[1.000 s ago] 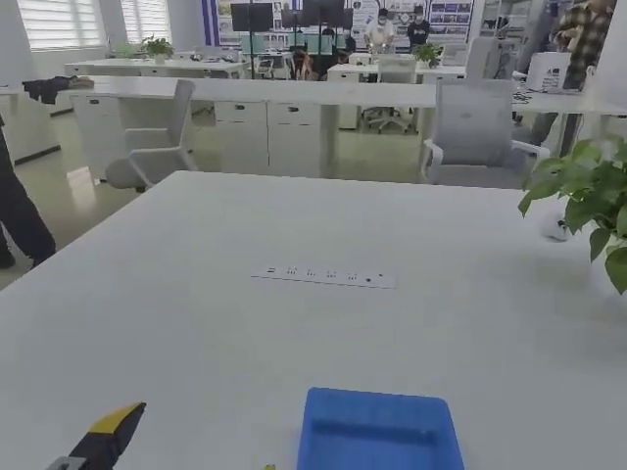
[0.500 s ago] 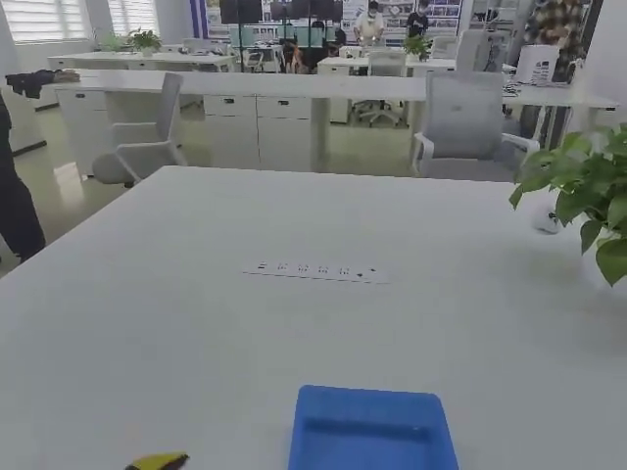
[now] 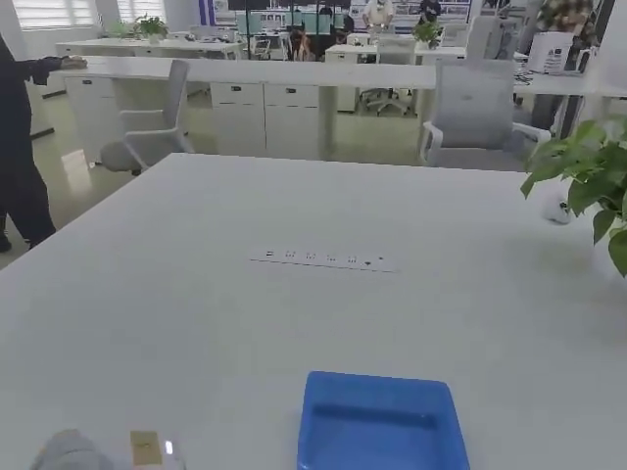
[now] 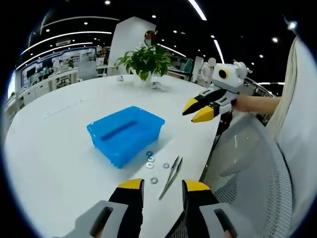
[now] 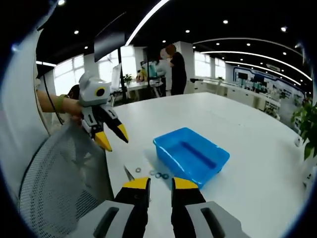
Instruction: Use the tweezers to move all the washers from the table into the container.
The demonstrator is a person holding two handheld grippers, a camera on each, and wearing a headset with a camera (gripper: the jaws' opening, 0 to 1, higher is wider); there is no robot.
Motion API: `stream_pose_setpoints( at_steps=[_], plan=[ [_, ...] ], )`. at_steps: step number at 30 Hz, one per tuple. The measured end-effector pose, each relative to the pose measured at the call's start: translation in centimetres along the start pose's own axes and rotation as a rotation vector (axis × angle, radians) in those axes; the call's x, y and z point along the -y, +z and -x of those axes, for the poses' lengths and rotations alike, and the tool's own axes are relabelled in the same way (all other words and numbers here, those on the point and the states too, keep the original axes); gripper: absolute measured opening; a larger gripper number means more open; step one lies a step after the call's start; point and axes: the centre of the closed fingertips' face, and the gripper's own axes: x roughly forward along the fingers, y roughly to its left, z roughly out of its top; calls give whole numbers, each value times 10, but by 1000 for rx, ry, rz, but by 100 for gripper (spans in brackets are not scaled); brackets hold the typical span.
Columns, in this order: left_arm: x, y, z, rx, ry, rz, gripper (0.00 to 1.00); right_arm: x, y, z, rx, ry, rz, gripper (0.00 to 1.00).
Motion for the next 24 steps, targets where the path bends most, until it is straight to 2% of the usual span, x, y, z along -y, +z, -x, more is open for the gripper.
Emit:
stream_pose_setpoints(
  at_steps=[1, 3, 5, 7, 8, 11, 13, 15, 20, 23, 24],
  plan=[
    [1, -5, -2, -29, -13, -14, 26, -3, -4, -3, -22, 15, 14, 11],
    [-1, -16, -8, -105, -17, -68, 23, -9, -19, -10, -104, 48, 68, 10],
    [-1, -22, -12, -142, -26, -109, 21, -15, -31, -16, -171, 77, 114, 10],
    [-1, -31, -16, -192, -32, -127, 19, -19, -39, -19, -212, 96, 152, 9],
    [-2, -33, -19, -214, -35, -163, 17, -23, -47, -20, -253, 106, 153, 9],
    [-2, -39, -25, -260, -46, -205, 14, -30, -51, -27, -264, 134, 182, 9],
    [-2, -44, -30, -306, -57, -252, 15, -32, -51, -29, -267, 139, 185, 9],
    [-2, -47, -34, -334, -66, -295, 15, -35, -52, -32, -270, 145, 183, 8],
    [-4, -46, -42, -358, -67, -341, 10, -35, -50, -32, -268, 144, 186, 8],
    [-3, -47, -45, -385, -65, -404, 7, -35, -50, -32, -267, 140, 181, 8],
    [-2, -46, -46, -379, -67, -424, 6, -35, -50, -32, -268, 139, 182, 8]
  ],
)
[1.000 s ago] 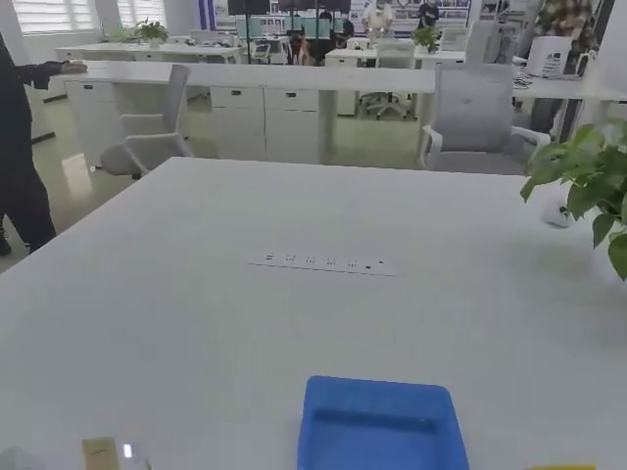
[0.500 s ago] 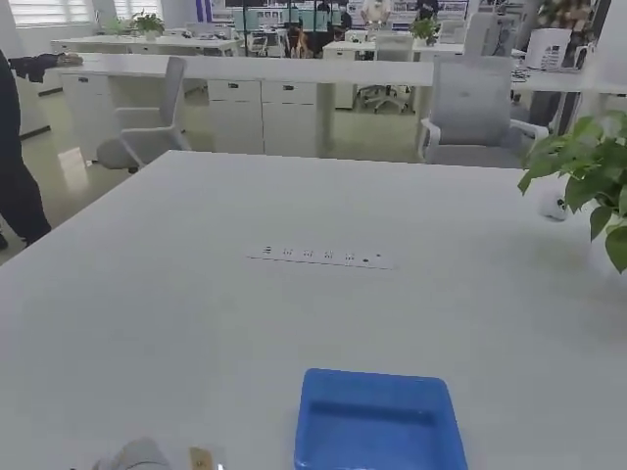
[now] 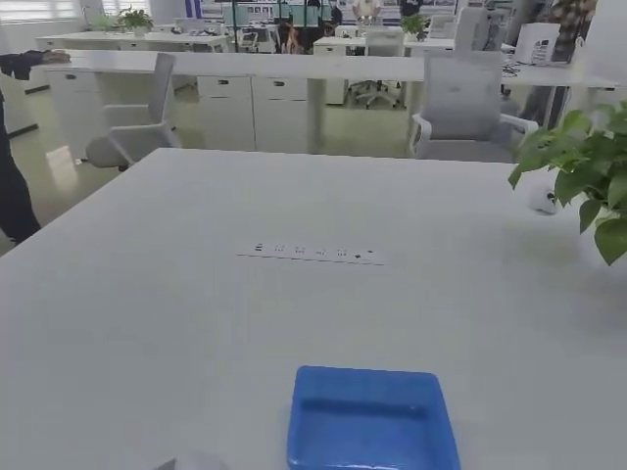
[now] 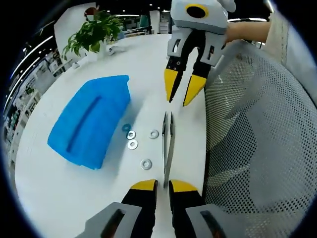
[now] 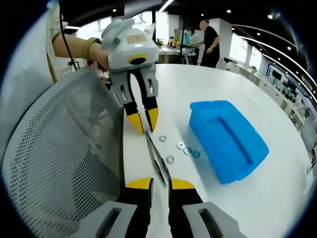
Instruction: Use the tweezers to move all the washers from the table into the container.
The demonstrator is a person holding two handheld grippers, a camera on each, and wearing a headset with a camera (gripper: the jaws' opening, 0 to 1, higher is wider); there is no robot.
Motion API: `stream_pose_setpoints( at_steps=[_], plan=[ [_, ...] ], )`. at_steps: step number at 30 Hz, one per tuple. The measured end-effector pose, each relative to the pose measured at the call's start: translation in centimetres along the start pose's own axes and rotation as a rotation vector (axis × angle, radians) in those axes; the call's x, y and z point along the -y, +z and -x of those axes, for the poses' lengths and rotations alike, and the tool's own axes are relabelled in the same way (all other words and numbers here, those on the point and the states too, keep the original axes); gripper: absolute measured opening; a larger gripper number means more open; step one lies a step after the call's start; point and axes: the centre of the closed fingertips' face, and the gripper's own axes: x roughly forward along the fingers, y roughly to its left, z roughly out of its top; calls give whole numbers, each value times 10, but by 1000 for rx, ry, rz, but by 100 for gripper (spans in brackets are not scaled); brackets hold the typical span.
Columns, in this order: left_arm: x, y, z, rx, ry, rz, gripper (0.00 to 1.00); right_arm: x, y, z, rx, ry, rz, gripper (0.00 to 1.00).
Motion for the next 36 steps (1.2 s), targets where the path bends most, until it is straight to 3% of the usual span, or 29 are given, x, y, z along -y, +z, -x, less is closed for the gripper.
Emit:
stream_pose_setpoints(
  at_steps=[2, 4, 11, 19, 25, 31, 36],
  plan=[
    [1, 1, -1, -10, 3, -28, 5, 0, 0, 0, -4, -4, 1, 8],
    [-1, 1, -1, -27, 24, -104, 2, 0, 1, -1, -1, -6, -1, 9],
    [0, 3, 4, -54, 31, -187, 0, -3, 1, -5, -9, -3, 13, 10],
    [4, 25, 31, 5, 58, -211, 0, -6, 0, -5, -16, 5, 31, 10],
    [15, 50, 49, 82, 49, -192, 0, -7, 3, -6, -13, 9, 52, 11],
    [27, 76, 59, 153, 27, -184, 0, -8, 9, -7, 2, 6, 70, 11],
    [30, 90, 62, 175, 35, -205, 0, -11, 9, -7, 5, 23, 78, 12]
  ],
)
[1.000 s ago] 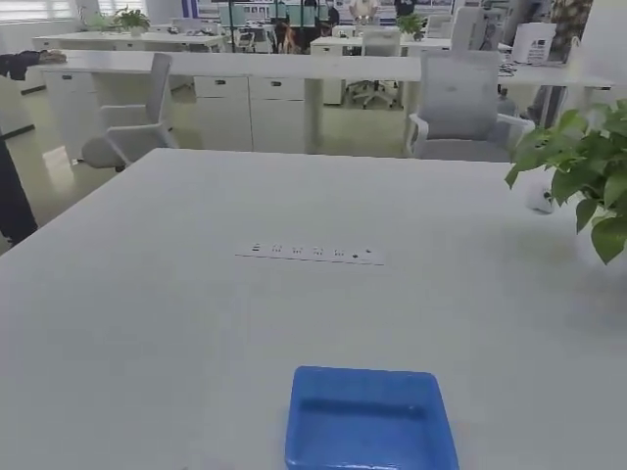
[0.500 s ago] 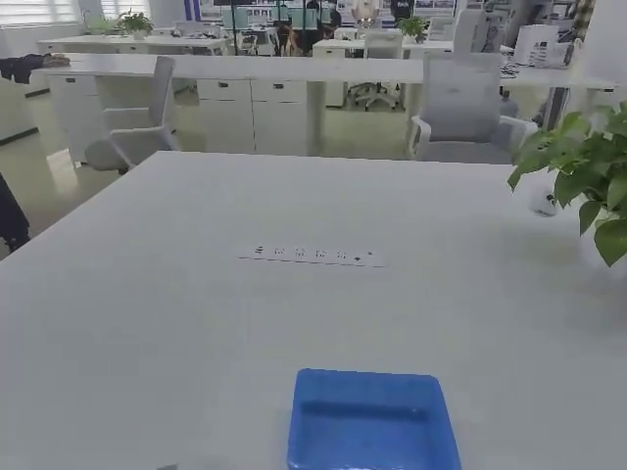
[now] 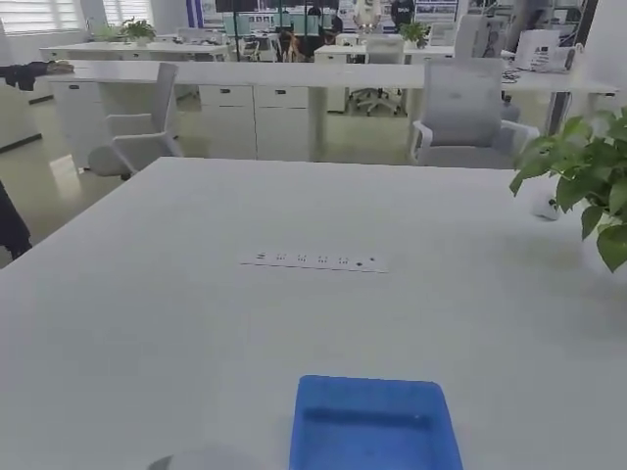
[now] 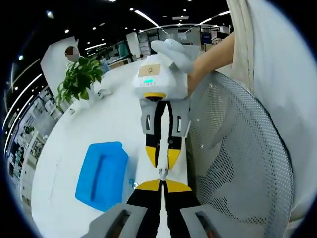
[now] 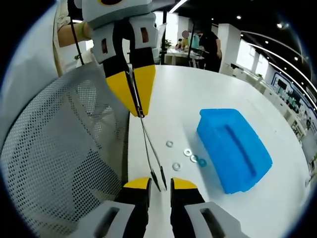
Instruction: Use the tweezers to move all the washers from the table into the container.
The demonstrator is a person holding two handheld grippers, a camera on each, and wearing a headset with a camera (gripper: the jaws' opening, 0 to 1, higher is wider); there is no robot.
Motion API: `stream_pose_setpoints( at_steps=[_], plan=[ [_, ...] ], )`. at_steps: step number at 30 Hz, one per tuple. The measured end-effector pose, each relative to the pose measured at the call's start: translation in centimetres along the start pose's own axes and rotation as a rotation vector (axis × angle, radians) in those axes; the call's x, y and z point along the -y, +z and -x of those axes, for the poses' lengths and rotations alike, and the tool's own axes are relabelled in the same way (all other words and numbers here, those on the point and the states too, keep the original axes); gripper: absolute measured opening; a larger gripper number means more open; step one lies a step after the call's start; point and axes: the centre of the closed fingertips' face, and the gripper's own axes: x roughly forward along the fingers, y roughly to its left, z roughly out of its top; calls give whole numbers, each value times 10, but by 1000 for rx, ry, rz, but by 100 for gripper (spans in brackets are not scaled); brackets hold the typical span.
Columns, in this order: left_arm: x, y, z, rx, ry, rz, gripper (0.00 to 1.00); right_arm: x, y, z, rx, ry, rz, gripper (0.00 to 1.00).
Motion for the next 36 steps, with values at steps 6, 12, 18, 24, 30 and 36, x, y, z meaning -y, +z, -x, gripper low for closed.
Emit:
stream_pose_setpoints(
  at_steps=[6, 12, 18, 24, 30, 36],
  plan=[
    [1, 18, -7, 38, 0, -7, 0, -5, 3, -3, 12, 7, 6, 13],
    [2, 29, -13, 75, -5, -2, 0, -7, 3, -6, 9, 18, 5, 13],
    [-1, 30, -13, 93, -15, 14, 0, -3, 2, -5, 15, 18, -2, 7],
    [-8, 23, -9, 111, -22, 48, 0, -1, 5, -8, 19, 23, 1, 6],
    [-17, 19, -4, 110, -17, 30, 0, 9, 13, -11, 28, -4, -4, 6],
    [-27, 15, 3, 99, 6, 23, 0, 19, 26, -16, 43, -19, 18, 6]
  ],
)
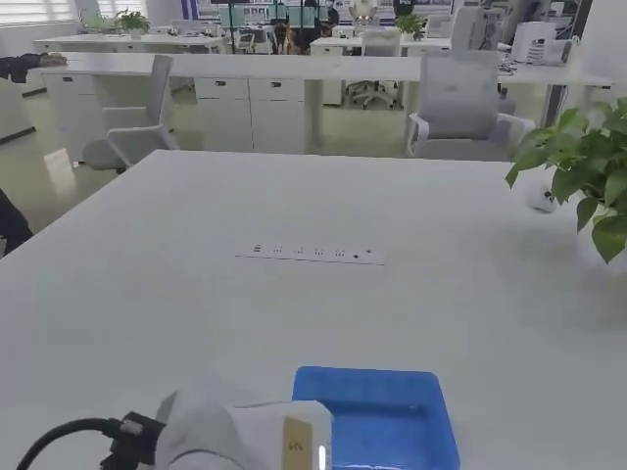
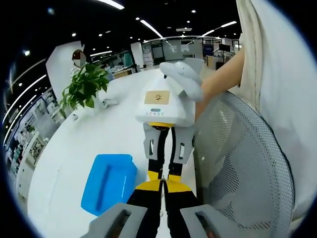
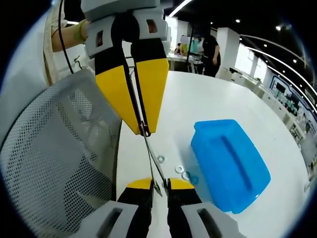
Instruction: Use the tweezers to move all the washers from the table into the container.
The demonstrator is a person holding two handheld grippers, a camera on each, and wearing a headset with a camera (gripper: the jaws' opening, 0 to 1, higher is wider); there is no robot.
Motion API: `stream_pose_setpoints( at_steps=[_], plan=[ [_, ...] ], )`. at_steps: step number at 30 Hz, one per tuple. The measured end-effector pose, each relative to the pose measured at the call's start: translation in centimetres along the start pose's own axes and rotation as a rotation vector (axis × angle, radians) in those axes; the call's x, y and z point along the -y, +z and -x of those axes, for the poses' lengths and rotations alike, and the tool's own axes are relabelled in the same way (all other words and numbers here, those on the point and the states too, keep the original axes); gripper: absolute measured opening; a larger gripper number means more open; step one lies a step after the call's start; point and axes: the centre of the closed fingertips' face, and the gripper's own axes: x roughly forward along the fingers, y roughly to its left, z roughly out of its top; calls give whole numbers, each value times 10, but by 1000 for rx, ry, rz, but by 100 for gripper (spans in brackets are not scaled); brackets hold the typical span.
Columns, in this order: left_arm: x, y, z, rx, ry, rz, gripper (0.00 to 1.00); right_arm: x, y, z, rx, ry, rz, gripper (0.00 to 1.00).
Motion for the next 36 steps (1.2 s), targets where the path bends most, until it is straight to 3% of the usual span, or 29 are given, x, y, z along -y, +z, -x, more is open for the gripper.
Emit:
stream_pose_setpoints(
  at_steps=[12, 16, 18, 24, 27, 33, 36],
  plan=[
    [-3, -11, 4, -55, -10, -21, 0, -2, 6, -14, 10, 23, 0, 7],
    [-4, -13, 1, -55, -17, -17, 0, -1, 3, -16, 18, 16, -24, 7],
    [-5, -12, 1, -49, -15, -9, 0, 2, 5, -15, 51, 17, -71, 7],
    [-8, -10, 3, -49, -17, -5, 0, 3, 9, -14, 71, 21, -81, 7],
    [-9, -15, 0, -70, -21, -3, 0, 4, 7, -18, 67, 23, -93, 7],
    [-10, -14, -2, -58, -33, 19, 0, 4, 6, -17, 77, 20, -118, 7],
    [-11, -13, -3, -61, -46, 22, 0, 5, 6, -16, 84, 29, -171, 9]
  ],
)
